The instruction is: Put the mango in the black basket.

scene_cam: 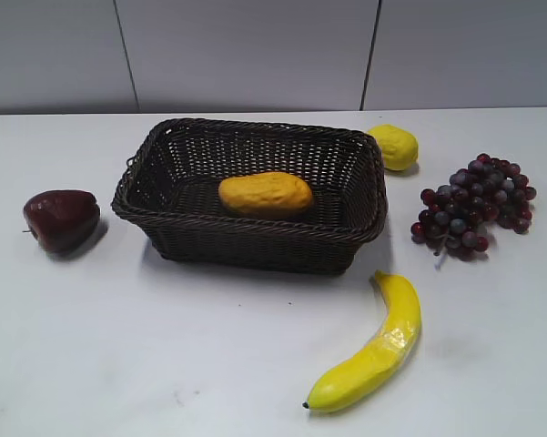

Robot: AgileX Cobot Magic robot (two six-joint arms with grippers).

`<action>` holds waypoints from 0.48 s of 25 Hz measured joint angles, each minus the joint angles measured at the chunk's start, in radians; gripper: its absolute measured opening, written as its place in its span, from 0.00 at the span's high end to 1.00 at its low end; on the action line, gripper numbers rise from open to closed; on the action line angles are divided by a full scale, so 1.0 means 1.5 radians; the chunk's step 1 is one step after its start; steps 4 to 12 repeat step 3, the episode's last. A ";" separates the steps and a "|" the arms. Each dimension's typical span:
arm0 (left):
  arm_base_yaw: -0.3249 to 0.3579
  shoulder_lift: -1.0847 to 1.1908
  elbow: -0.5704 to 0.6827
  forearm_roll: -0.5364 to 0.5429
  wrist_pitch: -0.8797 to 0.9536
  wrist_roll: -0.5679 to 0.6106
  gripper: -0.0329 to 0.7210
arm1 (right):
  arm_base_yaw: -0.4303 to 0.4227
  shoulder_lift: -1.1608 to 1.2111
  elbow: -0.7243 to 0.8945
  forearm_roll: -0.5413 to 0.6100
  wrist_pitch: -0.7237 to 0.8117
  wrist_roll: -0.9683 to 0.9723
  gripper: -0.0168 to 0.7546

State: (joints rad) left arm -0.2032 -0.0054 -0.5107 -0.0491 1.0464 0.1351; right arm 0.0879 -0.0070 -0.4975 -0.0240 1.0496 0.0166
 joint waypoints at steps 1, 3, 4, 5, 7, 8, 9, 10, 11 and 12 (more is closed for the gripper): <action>0.000 0.000 0.000 0.000 0.000 0.000 0.17 | 0.000 0.000 0.000 0.000 0.000 0.000 0.36; 0.000 0.000 0.000 0.000 0.000 0.000 0.17 | 0.000 0.000 0.000 0.000 0.000 0.000 0.36; 0.000 0.000 0.000 0.000 0.000 0.000 0.17 | 0.000 0.000 0.000 0.000 0.000 0.000 0.36; 0.000 0.000 0.000 0.000 0.000 0.000 0.17 | 0.000 0.000 0.000 0.000 0.000 0.000 0.36; 0.000 0.000 0.000 0.000 0.000 0.000 0.17 | 0.000 0.000 0.000 0.000 0.000 0.000 0.36; 0.000 0.000 0.000 0.000 0.000 0.000 0.17 | 0.000 0.000 0.000 0.000 0.000 0.000 0.36; 0.000 0.000 0.000 0.000 0.000 0.000 0.17 | 0.000 0.000 0.000 0.000 0.000 0.000 0.36; 0.000 0.000 0.000 0.000 0.000 0.000 0.17 | 0.000 0.000 0.000 0.000 0.000 0.000 0.36; 0.000 0.000 0.000 0.000 0.000 0.000 0.17 | 0.000 0.000 0.000 0.000 0.000 0.000 0.36; 0.000 0.000 0.000 0.000 0.000 0.000 0.17 | 0.000 0.000 0.000 0.000 0.000 0.000 0.36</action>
